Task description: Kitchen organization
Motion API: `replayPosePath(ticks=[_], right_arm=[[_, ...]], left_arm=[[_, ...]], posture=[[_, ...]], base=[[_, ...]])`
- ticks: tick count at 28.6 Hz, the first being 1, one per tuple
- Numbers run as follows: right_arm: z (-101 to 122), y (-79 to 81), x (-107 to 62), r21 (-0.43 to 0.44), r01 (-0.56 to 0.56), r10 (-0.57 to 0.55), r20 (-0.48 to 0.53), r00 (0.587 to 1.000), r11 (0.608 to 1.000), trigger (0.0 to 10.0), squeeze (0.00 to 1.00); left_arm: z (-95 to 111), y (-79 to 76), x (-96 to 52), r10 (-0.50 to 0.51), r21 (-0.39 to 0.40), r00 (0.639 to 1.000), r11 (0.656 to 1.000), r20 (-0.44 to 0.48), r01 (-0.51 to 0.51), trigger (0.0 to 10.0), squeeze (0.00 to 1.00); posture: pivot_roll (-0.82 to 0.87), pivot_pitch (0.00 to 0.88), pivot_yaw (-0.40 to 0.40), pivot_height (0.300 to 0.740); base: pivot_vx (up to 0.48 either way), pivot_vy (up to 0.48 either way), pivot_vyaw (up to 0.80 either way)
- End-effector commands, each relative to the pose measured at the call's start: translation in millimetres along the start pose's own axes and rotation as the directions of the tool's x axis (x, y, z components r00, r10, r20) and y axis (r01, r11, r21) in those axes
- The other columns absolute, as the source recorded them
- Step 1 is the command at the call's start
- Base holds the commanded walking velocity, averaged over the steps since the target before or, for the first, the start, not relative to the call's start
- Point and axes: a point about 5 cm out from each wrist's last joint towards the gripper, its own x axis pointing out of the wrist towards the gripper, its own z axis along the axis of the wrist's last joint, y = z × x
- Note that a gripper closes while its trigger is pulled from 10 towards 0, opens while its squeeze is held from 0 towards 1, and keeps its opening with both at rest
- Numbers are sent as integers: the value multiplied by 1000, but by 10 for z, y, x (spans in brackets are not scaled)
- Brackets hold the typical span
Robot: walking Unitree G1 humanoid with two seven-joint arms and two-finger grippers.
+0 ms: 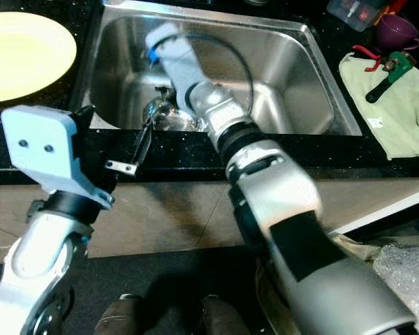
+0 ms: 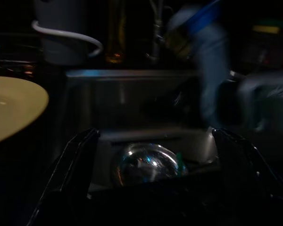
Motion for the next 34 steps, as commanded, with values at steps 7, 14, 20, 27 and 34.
replayPosePath(ticks=[7,14,20,27,34], right_arm=[[274,-254,-213,310,-232,118,344,931,922,10000,0],[264,-363,-574,281,-517,260,618,742,809,10000,0],[49,-266,-876,201,-592,343,654,674,781,10000,0],[-269,-252,-1076,293,-552,271,637,722,780,10000,0],[-716,-166,-1051,455,-361,98,506,857,814,10000,0]], left_arm=[[-26,49,93,0,30,1000,1000,6,0,10000,0],[-41,168,268,-9,128,1000,992,26,6,10000,0],[17,273,446,-32,195,998,981,60,20,10000,0],[34,379,560,-62,284,996,958,69,40,10000,0],[-5,482,615,-60,374,997,927,45,39,10000,0]], posture=[[125,138,-140,740],[107,74,-85,740],[89,49,-51,740],[83,26,-23,740],[87,6,-14,740]], base=[[0,0,0],[0,0,0],[0,0,0],[0,0,0],[0,0,229]])
